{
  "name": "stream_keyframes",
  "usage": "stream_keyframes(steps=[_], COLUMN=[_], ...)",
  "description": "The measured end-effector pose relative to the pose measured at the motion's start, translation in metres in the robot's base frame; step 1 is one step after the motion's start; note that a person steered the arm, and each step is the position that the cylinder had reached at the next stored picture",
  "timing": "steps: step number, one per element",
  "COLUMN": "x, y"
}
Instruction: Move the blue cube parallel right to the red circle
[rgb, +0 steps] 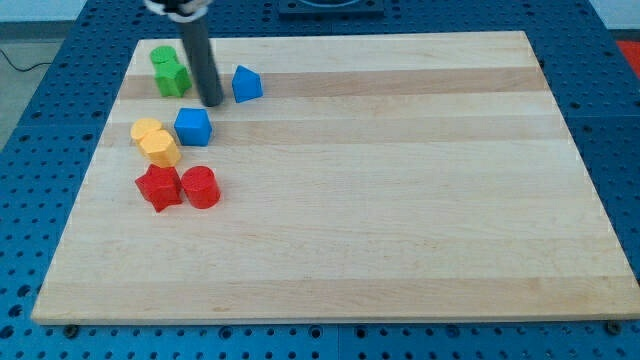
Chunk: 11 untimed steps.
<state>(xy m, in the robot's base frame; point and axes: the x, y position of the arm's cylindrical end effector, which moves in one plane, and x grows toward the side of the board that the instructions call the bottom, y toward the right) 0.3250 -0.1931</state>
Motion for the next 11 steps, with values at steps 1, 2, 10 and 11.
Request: stream_keyframes(steps=[1,2,10,11], x=[0.03,0.055,0.088,0.085], y=[-0.06,-0.05,0.174,0.236])
